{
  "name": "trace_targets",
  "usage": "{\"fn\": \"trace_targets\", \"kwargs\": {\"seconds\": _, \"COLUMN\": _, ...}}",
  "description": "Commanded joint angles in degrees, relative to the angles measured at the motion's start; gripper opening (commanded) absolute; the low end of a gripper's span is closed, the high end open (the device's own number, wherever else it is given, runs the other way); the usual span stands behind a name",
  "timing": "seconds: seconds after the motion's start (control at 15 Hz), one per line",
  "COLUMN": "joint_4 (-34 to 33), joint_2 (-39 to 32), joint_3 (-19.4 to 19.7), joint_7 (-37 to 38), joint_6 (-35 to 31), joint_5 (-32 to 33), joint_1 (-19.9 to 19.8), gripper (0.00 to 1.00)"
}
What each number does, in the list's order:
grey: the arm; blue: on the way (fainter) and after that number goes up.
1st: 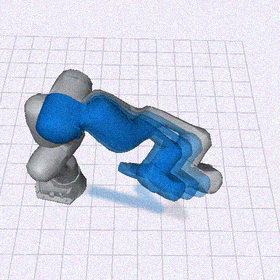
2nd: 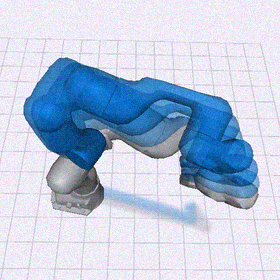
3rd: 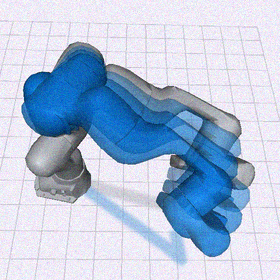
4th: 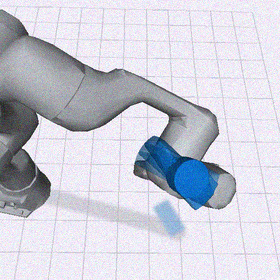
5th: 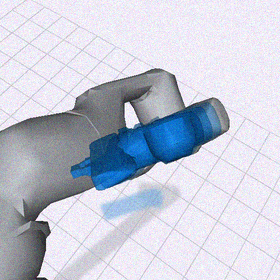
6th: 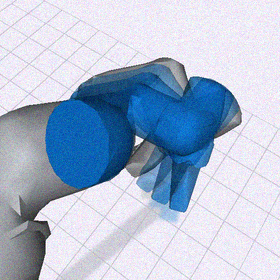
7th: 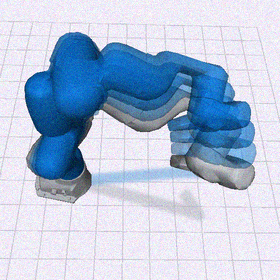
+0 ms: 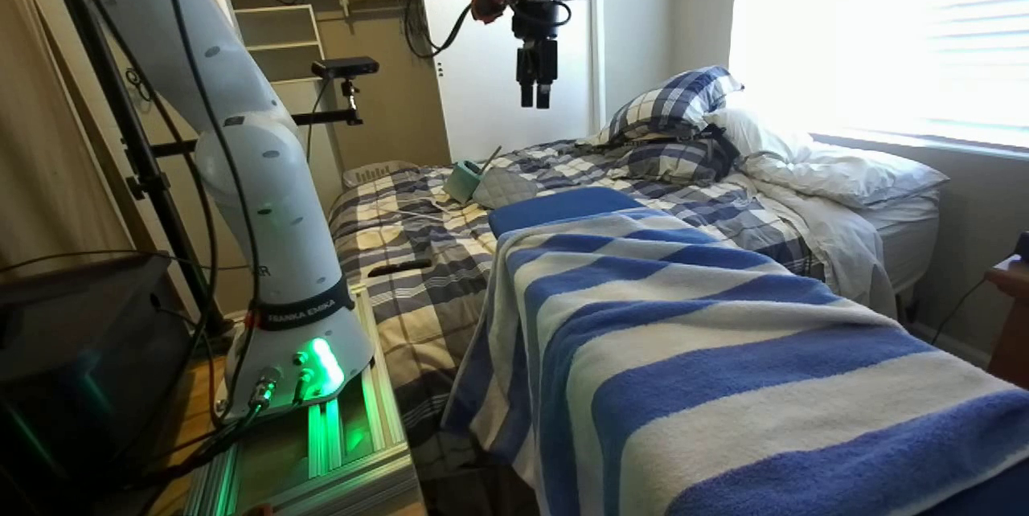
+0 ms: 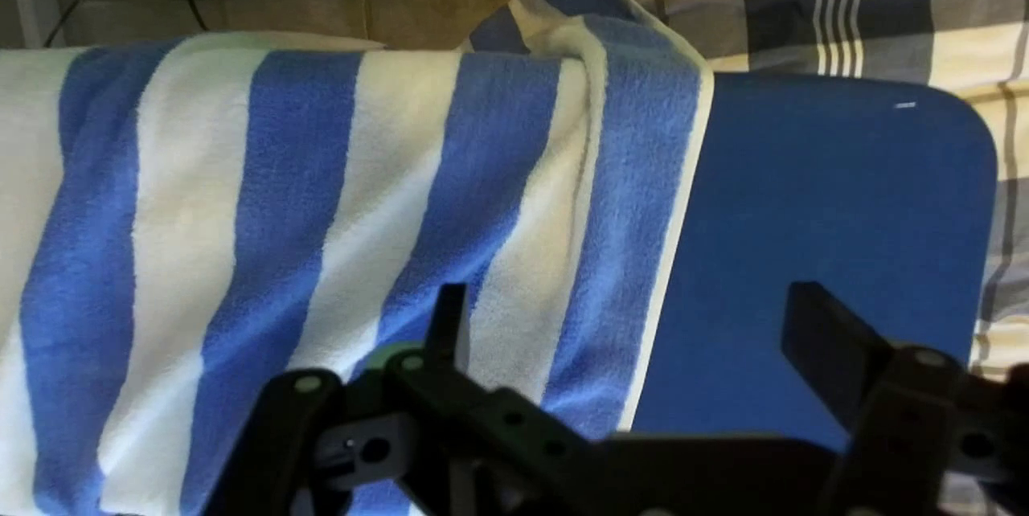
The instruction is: Straighten the towel
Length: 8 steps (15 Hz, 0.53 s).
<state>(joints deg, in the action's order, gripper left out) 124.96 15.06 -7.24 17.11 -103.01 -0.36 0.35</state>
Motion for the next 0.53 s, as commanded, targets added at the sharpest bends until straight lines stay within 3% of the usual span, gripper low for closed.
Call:
{"fn": "trace_targets", "kwargs": {"seconds": 0.0, "joint_4": -8.0, "joint_2": -11.3, "joint_3": -0.5, "joint_7": 8.0, "joint_6": -3.1, "joint_5": 2.1, "joint_1": 0.0, "gripper": 1.0}}
{"fn": "trace_targets", "kwargs": {"seconds": 0.47, "joint_4": -17.2, "joint_2": -26.3, "joint_3": 1.6, "joint_7": 19.4, "joint_6": -2.3, "joint_5": 14.8, "joint_1": 3.8, "gripper": 1.0}}
